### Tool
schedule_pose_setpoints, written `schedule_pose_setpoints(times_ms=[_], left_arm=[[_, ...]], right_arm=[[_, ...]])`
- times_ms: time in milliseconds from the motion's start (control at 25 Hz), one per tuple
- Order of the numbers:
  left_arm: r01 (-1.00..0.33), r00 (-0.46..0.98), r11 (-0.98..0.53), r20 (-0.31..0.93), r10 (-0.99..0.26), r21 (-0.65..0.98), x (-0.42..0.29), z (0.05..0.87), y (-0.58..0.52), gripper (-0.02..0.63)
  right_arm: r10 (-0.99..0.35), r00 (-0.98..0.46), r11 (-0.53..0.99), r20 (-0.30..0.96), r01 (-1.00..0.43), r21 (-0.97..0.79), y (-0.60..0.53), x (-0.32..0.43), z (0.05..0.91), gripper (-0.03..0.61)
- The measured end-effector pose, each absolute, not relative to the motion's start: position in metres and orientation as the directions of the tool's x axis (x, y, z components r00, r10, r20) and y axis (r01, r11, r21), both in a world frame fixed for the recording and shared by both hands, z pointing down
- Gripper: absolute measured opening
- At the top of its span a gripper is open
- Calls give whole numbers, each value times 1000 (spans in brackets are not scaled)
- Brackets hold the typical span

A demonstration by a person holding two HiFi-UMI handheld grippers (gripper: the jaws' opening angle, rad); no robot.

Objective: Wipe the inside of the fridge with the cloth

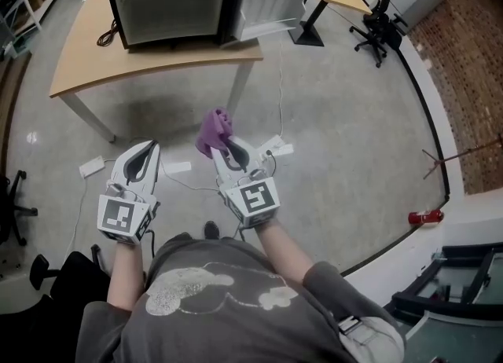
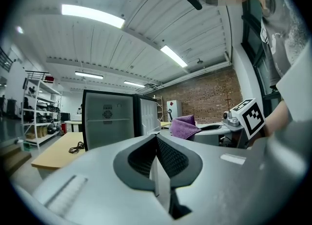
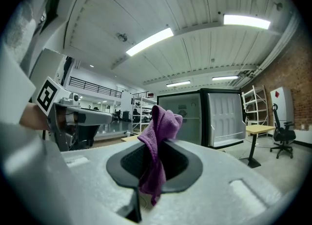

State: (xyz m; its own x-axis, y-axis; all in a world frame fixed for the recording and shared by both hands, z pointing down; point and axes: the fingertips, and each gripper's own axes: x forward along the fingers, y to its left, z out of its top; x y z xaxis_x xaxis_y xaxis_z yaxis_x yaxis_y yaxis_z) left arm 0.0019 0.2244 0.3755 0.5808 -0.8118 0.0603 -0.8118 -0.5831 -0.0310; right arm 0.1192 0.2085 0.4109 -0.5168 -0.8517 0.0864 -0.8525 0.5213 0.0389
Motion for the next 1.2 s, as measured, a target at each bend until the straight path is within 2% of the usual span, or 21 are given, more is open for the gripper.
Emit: schedule_pose_setpoints(times_ms=[200,440,1200], left_arm=[[-842,537,-537,21,-843,-47,3,361,203,18],[-863,502,-502,5,-865,-60,-3,351,187,18],[-853,522,-521,-23,-853,-37,-83,340,-3,18]], right_arm=[[-816,-578,578,28,-813,65,183,114,396,40],[-814,-580,580,14,-812,61,157,108,385,40],[-815,-576,579,59,-811,79,-19,22,387,40]])
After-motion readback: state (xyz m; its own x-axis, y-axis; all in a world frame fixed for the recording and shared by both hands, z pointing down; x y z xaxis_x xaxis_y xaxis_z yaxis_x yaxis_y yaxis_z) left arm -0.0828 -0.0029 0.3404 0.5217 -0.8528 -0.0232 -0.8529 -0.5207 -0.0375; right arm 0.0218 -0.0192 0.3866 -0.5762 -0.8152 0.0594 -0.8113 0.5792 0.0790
